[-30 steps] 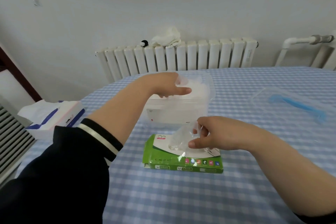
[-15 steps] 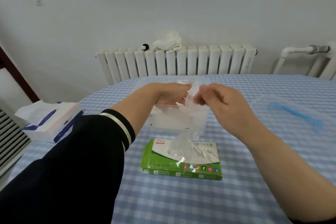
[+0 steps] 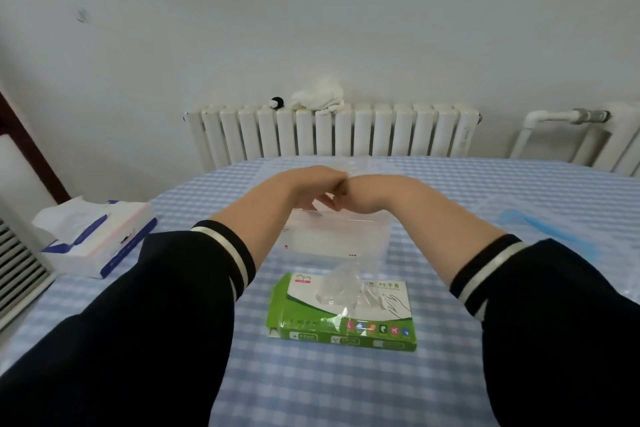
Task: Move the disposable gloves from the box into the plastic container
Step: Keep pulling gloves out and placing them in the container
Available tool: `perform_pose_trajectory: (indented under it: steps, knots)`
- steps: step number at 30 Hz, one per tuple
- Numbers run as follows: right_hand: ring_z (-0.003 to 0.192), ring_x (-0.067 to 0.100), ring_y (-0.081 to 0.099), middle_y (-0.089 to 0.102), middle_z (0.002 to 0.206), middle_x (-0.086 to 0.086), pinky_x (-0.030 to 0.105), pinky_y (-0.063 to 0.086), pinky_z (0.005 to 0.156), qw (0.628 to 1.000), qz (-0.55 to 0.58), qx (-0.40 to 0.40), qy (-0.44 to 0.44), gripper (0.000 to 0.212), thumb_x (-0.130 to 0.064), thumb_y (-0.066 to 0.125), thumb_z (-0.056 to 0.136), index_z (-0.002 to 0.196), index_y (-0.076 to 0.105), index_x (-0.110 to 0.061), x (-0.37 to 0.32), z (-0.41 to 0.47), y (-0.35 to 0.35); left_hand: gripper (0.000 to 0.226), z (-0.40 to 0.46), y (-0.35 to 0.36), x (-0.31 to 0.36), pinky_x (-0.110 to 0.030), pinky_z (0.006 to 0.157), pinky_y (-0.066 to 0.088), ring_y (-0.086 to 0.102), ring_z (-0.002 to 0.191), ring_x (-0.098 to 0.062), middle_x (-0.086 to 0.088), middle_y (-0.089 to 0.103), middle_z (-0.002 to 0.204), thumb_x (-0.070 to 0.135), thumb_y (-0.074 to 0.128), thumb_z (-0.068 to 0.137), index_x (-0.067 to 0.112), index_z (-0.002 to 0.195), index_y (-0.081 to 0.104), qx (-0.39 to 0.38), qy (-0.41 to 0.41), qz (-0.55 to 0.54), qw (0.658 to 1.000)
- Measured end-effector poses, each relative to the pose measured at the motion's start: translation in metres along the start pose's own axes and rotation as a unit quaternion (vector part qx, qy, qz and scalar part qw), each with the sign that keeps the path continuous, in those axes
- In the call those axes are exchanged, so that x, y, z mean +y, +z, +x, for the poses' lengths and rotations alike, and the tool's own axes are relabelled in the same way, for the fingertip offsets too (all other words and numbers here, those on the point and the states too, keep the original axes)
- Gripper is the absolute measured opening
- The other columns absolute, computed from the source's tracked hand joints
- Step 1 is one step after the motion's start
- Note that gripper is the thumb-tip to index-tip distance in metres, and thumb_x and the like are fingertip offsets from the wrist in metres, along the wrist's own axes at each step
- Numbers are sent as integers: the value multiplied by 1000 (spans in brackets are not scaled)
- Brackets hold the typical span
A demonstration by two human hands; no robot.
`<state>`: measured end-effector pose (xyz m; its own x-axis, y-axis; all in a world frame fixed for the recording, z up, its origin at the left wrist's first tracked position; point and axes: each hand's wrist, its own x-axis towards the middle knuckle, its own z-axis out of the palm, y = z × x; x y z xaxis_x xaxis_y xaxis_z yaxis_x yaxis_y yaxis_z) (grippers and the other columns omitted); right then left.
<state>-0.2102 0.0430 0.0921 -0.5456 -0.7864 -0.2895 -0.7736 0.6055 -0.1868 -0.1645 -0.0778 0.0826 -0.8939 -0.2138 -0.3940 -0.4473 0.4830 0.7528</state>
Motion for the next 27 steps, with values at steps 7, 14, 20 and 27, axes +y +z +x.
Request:
perform_pose_trajectory:
  steps: [7, 14, 20, 27]
  knots:
    - [101, 24, 55, 60, 124, 6, 34, 41, 88, 998, -37, -38, 46, 25, -27, 48, 98, 115, 61, -14, 6, 10, 5, 27, -12, -19, -14, -32, 90, 50, 63, 103, -22, -5, 65, 117, 27, 50, 99, 10, 113, 65, 87, -17, 385, 919]
    - [103, 24, 60, 66, 115, 3, 30, 42, 82, 996, -50, 72, -3, 32, -34, 52, 98, 114, 68, -11, -2, -10, -4, 16, -16, -29, -20, -35, 84, 52, 63, 86, -24, -6, 67, 101, 24, 57, 92, 12, 96, 67, 64, -43, 434, 898]
    - [91, 13, 57, 64, 102, -5, 27, 39, 76, 971, 41, 235, 9, 22, -36, 58, 95, 102, 69, -19, 19, -56, -24, 37, -27, -32, -15, -36, 82, 53, 62, 93, -25, -13, 64, 112, 0, 39, 94, 1, 130, 51, 129, -33, 419, 898]
    - [62, 2, 49, 54, 69, -11, 21, 37, 60, 904, 210, 371, -35, 13, -36, 60, 92, 83, 62, -27, 18, -102, 7, 39, -60, -13, -19, -35, 59, 42, 50, 67, -19, -3, 55, 82, -2, 37, 91, 11, 127, 44, 374, 156, 338, 849]
